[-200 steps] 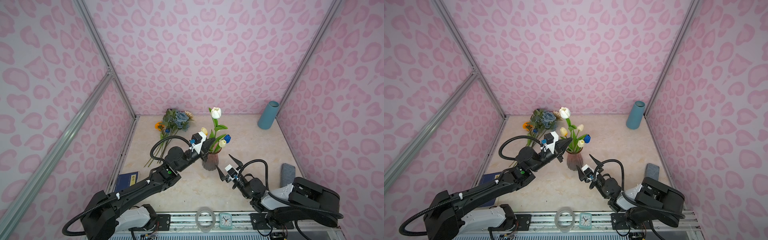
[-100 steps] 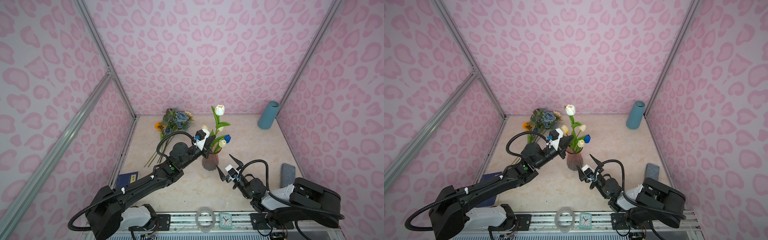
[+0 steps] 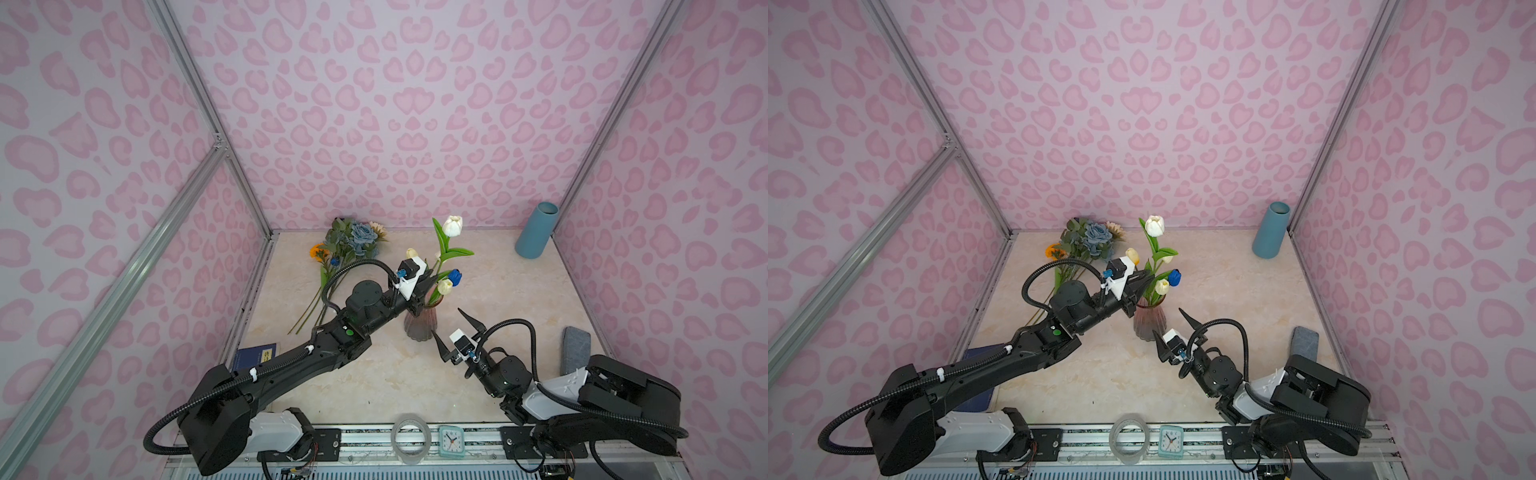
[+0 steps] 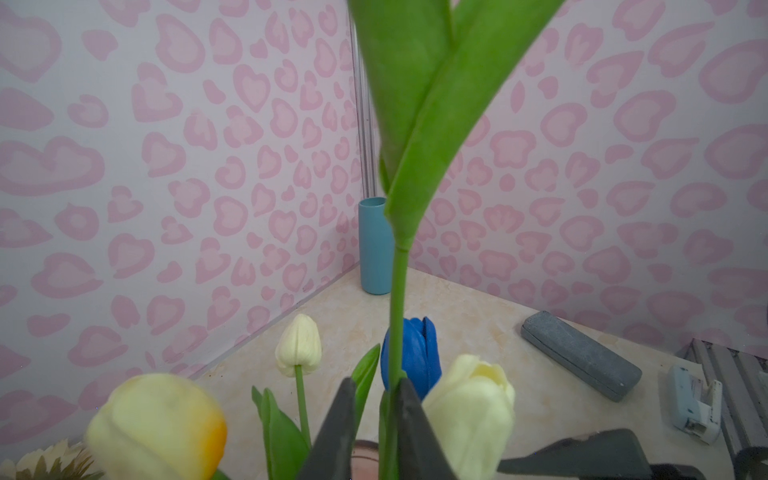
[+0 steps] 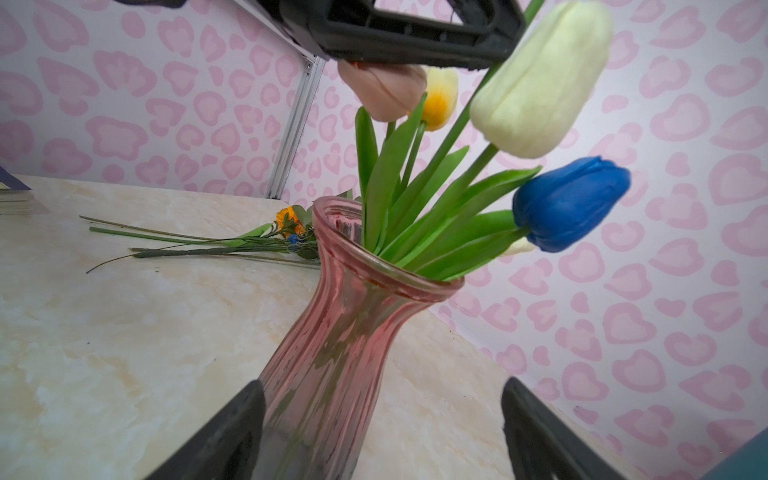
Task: Arrange the flowers into the vase
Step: 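Lower the white tulip stem into the vase and open the left gripper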
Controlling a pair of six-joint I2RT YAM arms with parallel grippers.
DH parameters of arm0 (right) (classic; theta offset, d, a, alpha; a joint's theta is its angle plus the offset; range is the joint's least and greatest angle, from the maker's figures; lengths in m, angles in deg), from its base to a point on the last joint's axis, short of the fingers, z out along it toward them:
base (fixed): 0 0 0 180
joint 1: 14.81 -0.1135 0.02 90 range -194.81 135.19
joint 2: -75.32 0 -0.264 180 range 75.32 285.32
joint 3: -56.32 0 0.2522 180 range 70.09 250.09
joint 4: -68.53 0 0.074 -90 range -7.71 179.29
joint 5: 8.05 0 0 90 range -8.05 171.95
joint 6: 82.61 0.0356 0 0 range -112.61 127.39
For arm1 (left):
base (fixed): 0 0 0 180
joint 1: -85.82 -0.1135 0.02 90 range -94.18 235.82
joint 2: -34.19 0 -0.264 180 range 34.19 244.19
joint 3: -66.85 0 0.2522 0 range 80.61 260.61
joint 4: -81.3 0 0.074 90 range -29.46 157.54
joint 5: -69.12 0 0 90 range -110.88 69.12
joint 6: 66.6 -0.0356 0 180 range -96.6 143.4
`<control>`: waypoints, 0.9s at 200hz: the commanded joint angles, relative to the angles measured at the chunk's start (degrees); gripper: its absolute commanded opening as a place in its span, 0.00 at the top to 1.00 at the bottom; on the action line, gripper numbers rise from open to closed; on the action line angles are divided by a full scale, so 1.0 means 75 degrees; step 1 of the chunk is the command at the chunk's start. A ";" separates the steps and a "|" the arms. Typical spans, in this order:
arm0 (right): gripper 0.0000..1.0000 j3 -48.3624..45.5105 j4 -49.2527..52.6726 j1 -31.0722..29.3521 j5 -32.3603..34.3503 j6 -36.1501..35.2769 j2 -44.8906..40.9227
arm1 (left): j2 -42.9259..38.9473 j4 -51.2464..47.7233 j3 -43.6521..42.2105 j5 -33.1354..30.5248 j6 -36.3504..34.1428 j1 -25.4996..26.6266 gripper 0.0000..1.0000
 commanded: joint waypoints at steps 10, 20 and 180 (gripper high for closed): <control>0.12 0.0061 -0.0023 -0.0019 0.0035 -0.0034 0.0078 | 0.0012 -0.0080 -0.0029 -0.0077 0.0021 -0.0002 0.69; 0.12 0.0062 -0.0021 -0.0012 0.0016 -0.0020 0.0095 | -0.0006 -0.0083 -0.0052 -0.0096 0.0023 -0.0002 0.68; 0.11 0.0121 0.0003 -0.0049 -0.0113 0.0038 0.0147 | -0.1003 -0.1583 -0.0601 -0.0296 0.0284 0.0078 0.65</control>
